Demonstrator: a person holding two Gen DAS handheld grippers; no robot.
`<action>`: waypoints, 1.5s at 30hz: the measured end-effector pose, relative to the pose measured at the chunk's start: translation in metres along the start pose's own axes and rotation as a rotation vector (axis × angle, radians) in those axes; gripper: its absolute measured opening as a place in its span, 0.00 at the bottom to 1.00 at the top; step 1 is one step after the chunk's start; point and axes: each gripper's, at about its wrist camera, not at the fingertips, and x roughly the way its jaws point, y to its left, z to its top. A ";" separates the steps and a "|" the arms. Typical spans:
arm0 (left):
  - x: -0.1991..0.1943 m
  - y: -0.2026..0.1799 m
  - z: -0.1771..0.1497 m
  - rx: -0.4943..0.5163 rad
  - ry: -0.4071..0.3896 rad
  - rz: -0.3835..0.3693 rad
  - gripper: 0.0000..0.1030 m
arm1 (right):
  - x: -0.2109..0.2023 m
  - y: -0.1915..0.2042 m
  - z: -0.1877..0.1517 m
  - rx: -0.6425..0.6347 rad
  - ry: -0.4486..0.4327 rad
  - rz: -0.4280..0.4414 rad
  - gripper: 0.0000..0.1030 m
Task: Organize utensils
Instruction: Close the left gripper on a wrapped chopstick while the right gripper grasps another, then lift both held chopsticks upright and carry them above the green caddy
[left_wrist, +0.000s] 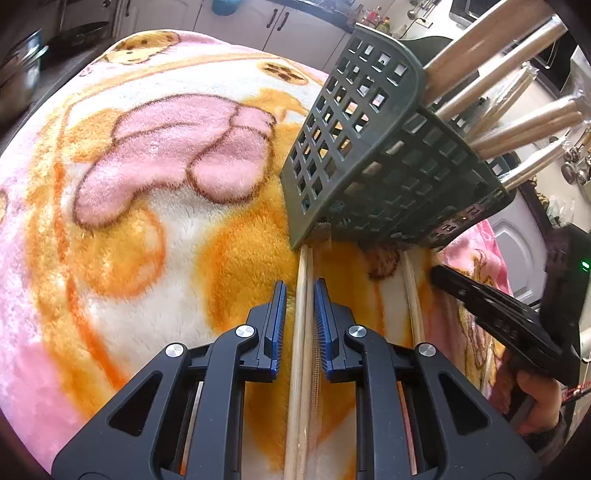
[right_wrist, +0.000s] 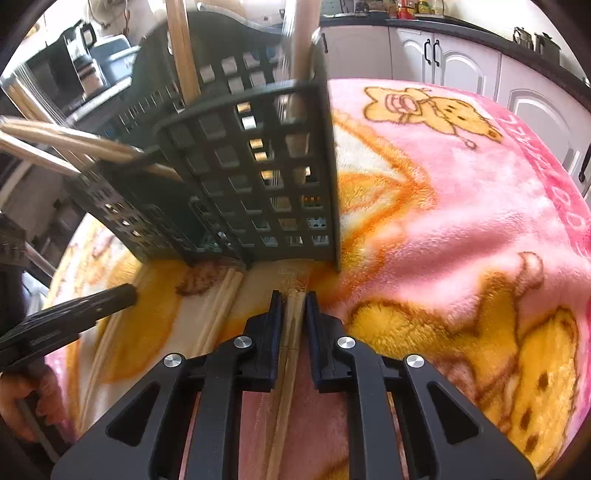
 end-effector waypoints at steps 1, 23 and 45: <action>0.000 -0.001 0.002 0.014 0.005 0.009 0.13 | -0.006 -0.002 -0.001 0.006 -0.013 0.012 0.12; -0.015 -0.043 0.013 0.207 -0.052 0.010 0.06 | -0.117 0.015 0.005 0.010 -0.289 0.152 0.11; -0.138 -0.123 0.027 0.291 -0.374 -0.239 0.03 | -0.185 0.022 0.002 -0.012 -0.492 0.156 0.10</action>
